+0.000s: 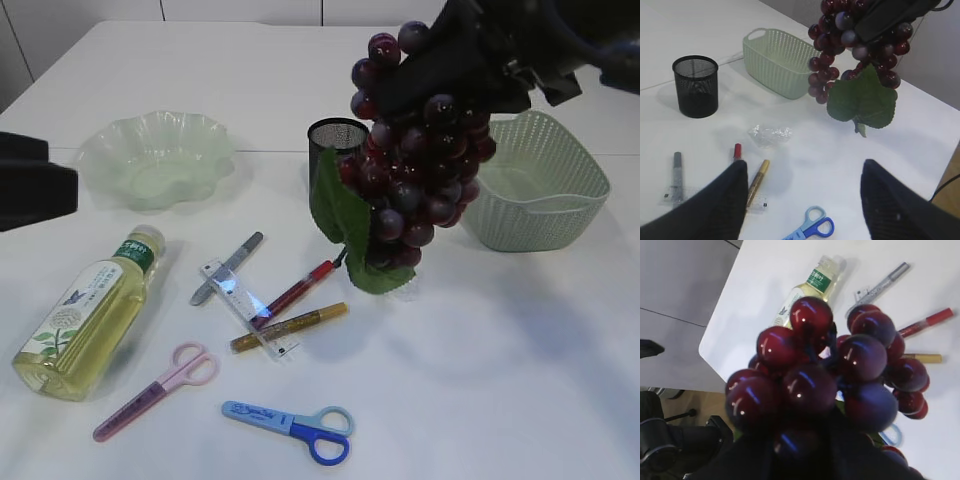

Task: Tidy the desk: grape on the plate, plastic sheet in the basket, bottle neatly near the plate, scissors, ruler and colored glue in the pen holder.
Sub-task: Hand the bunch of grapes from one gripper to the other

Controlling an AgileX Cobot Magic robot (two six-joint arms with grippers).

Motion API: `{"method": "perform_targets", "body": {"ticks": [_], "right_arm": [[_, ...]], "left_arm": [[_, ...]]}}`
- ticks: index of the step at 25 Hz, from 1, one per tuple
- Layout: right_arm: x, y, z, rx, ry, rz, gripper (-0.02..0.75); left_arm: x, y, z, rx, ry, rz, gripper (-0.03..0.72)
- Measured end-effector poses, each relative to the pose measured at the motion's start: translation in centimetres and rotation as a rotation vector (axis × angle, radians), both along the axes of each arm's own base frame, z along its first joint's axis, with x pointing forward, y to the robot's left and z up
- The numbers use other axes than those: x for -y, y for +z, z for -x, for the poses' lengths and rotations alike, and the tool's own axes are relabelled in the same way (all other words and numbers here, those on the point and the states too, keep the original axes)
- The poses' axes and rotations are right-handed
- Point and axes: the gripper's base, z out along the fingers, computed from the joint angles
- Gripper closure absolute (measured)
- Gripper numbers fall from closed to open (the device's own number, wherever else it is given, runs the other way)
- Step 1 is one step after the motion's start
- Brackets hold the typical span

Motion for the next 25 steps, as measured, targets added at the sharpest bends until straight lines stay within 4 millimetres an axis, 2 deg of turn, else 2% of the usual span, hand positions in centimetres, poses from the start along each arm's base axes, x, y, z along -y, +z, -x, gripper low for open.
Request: {"method": "perform_targets", "body": {"ticks": [6,11,15,21,25], "right_arm": [[-0.5,0.6,0.1,0.059,0.057,-0.062,0.565],[-0.8,1.1,0.1,0.115,0.097,-0.119,0.565],[-0.9,1.4,0.1,0.164,0.12,-0.135,0.565],[-0.9,1.4,0.0,0.194,0.132,-0.128,0.565],[-0.9,1.4,-0.1,0.21,0.132,-0.124,0.565]], "left_arm": [[1.7,-0.1,-3.7,-0.044,-0.121,-0.018,0.172],[5.2,0.1,-6.0,-0.049,-0.265,-0.032,0.168],[7.9,0.3,-7.6,-0.041,-0.333,-0.041,0.135],[10.6,1.6,-8.4,-0.01,-0.371,0.006,0.092],[12.0,1.6,-8.5,-0.019,-0.37,0.043,0.088]]}}
